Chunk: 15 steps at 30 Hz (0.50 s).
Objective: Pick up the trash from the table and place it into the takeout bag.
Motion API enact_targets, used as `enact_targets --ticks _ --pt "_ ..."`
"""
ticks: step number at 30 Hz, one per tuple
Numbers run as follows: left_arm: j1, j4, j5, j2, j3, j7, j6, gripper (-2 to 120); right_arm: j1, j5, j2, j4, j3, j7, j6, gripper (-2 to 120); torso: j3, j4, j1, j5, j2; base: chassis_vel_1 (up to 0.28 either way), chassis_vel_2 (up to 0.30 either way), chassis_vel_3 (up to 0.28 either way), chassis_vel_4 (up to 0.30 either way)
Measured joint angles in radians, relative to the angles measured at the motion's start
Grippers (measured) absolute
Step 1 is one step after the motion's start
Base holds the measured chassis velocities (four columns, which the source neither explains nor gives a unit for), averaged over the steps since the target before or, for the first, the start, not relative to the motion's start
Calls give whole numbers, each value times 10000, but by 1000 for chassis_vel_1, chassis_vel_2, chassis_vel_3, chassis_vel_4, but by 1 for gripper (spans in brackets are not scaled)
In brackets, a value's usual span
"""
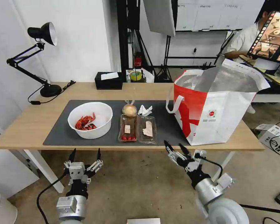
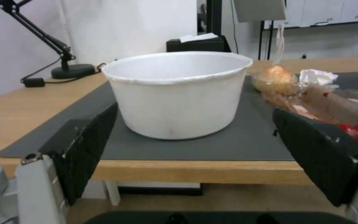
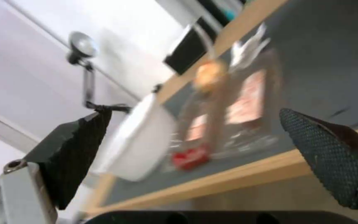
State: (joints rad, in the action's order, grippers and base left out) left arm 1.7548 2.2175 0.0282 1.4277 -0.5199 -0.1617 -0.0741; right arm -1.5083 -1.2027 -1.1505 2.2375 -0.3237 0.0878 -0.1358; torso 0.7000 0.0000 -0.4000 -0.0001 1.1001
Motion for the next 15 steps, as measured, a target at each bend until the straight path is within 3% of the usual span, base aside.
enact_targets --ticks 5,15 --pt "23 74 183 -183 -227 0 47 100 772 -2425 -282 -124 689 949 20 100 0 1 -1 -1 0 0 0 0 0" --pt "77 116 745 -690 -607 -49 242 100 1668 -3095 -1000 -852 1504 1784 310 100 0 0 0 -1 0 0 0 0 0"
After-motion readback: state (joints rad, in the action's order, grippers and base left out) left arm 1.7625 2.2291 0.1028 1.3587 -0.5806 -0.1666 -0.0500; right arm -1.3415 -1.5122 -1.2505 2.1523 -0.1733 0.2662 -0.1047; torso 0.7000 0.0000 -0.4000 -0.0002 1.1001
